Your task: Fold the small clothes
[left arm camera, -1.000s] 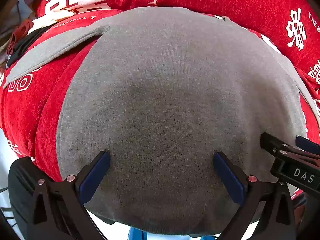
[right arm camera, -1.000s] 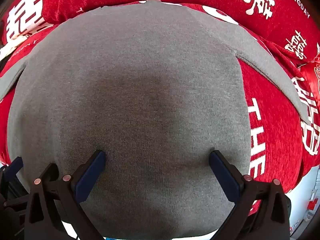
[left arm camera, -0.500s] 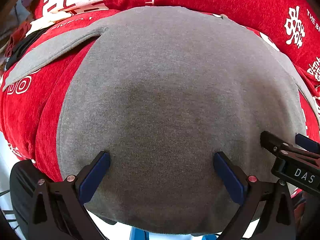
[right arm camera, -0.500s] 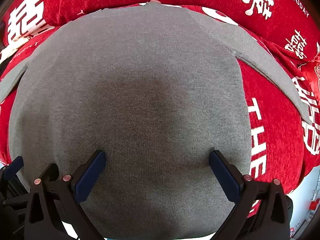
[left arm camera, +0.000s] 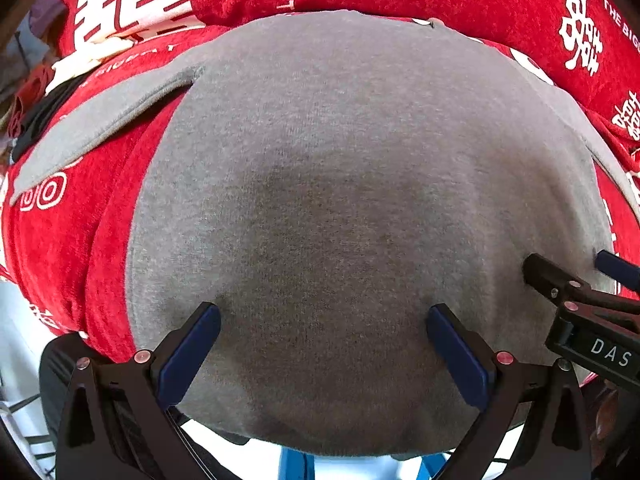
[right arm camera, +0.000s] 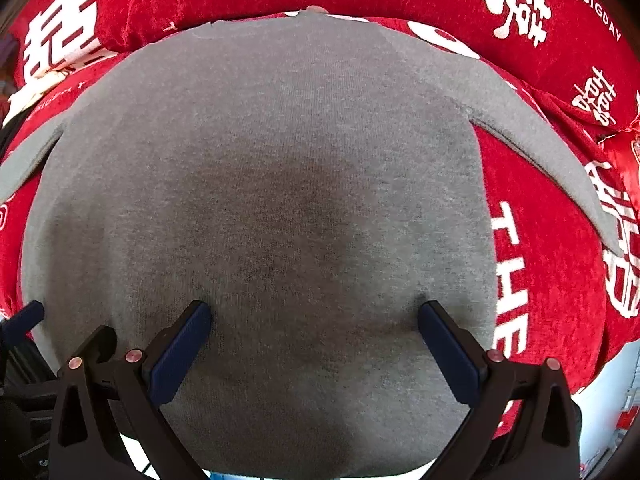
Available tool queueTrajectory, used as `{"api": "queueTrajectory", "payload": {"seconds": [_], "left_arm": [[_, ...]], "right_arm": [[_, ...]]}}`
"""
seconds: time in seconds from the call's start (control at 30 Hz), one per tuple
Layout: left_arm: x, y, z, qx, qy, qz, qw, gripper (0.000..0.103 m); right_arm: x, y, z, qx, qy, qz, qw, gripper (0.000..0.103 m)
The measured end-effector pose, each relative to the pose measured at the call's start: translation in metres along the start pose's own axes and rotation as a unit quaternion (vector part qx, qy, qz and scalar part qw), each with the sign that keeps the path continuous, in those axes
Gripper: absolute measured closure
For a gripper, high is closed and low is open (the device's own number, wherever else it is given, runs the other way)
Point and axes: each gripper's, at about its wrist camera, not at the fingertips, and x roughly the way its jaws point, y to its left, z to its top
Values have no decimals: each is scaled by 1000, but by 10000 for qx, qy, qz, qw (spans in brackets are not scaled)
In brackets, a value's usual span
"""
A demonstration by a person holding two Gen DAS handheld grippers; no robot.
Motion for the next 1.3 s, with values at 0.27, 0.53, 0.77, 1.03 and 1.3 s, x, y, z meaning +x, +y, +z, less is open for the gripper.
{"api": "queueTrajectory", "payload": {"seconds": [0.27, 0.53, 0.77, 1.03, 1.3], "left_arm": [[-14, -2, 17, -107, 65, -146, 9998, 0], [-22, -29, 38, 7, 132, -296, 9995, 0], [-27, -65, 61, 249, 38, -276, 9993, 0], [-24, -110, 88, 524, -21, -269, 9983, 0], [-10, -162, 113, 764, -12, -179, 9969, 0]], "right_arm": [[-28, -16, -3, 35, -458, -288, 9985, 0], [-38, -43, 4, 254, -645, -332, 9970, 0], [-40, -70, 8, 355, -783, -455, 9953, 0], [-33, -120, 13, 769, -818, -553, 9921, 0], [-16, -191, 14, 1430, -780, -666, 9844, 0]]}}
